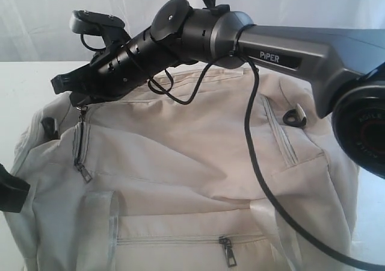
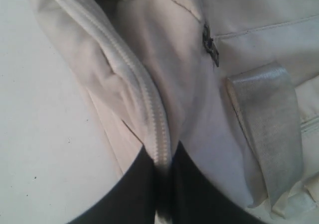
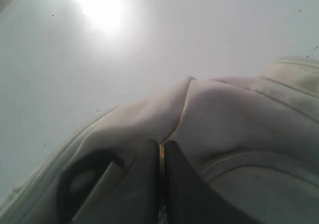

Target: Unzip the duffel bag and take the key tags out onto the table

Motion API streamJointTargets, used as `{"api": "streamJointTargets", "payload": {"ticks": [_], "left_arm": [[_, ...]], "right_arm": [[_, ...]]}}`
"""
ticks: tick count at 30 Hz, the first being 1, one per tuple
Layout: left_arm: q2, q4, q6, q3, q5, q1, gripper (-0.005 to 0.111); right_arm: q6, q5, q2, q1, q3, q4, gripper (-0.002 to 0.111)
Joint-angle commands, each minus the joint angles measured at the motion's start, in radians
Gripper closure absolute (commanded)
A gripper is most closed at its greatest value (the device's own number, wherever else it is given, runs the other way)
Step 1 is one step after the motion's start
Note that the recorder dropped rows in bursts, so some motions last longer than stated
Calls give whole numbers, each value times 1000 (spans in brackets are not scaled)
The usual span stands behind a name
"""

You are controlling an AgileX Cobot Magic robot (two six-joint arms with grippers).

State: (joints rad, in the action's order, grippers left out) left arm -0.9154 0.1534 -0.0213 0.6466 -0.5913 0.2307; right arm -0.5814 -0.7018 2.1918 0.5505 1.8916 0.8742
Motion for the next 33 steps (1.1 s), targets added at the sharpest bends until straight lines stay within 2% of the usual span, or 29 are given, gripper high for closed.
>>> {"api": "streamJointTargets", "payload": {"ticks": [1,10,23,31,33], "left_arm": [[10,16,2,-6,-58,1,107],[10,16,2,-6,-58,1,107],[10,16,2,-6,-63,1,107],[10,16,21,3,-36,1,106],[10,16,32,25,-41,1,99]], "right_arm": [[-24,119,6,-4,8,-17,108],[-24,159,47,-6,27,-37,108],[-17,142,92,-85,130,-38,108],[-17,-49,76,-92,131,-35,108],[-17,-79,65,-92,131,-35,108]]}}
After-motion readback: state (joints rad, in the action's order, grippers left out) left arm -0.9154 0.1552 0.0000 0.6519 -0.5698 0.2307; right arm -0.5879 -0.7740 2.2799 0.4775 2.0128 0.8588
